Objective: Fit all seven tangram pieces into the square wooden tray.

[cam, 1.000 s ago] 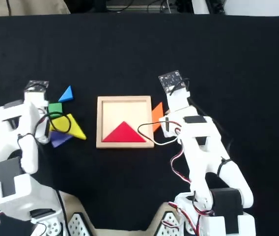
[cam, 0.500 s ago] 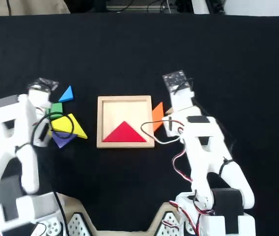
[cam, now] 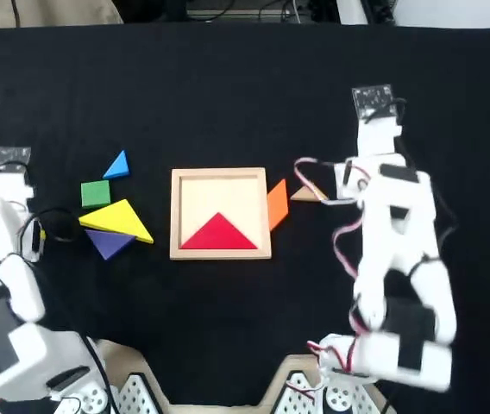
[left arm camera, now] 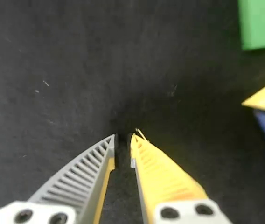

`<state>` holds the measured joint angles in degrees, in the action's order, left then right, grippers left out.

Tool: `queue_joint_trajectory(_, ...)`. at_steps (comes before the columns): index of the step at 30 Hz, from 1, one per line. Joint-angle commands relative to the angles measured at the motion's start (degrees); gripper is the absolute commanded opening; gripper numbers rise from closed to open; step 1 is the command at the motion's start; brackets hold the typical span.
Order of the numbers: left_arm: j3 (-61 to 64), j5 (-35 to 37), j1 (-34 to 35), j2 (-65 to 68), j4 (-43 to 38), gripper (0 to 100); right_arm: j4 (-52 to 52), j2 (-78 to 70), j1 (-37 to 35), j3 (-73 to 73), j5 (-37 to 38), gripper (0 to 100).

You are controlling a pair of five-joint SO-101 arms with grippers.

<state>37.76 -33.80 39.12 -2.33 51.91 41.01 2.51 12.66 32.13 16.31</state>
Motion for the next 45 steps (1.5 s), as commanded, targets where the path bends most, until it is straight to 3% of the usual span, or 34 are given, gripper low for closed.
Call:
queue_joint_trajectory(1,-0.40,-5.01,2.95,3.60,-1.23,7,0.53,-8.84,3.69,-8.48,3.78,1.1)
queue_joint_trajectory(8,-0.13,-14.77,6.29,4.31,-0.79,7,0.88,-23.52,12.75,-17.19,10.02,1.1)
queue_joint_trajectory(14,2.33,-25.05,9.10,3.78,5.63,7,3.96,-23.34,14.77,-16.22,21.01,1.1)
queue_joint_trajectory(20,4.79,-29.98,10.15,3.69,7.21,7,3.69,-23.08,18.11,-11.21,26.20,1.1)
queue_joint_trajectory(25,3.47,-27.34,9.10,2.29,7.47,7,3.08,-20.44,21.63,-10.15,26.11,1.1)
queue_joint_trajectory(29,2.24,-20.84,4.53,-6.51,10.55,7,5.19,-8.40,21.19,-6.64,23.91,1.1)
queue_joint_trajectory(34,1.27,-7.30,-9.10,-25.32,17.23,7,11.60,14.46,12.84,0.92,15.74,1.1)
queue_joint_trajectory(37,1.27,2.90,-21.23,-33.23,21.45,7,19.96,24.57,2.02,4.09,13.01,1.1)
queue_joint_trajectory(40,0.75,8.70,-31.08,-33.41,23.65,7,24.35,27.82,-8.70,6.11,6.86,1.1)
queue_joint_trajectory(45,-1.01,11.96,-31.43,-27.60,20.13,7,17.49,27.30,-21.36,12.79,-2.73,1.1)
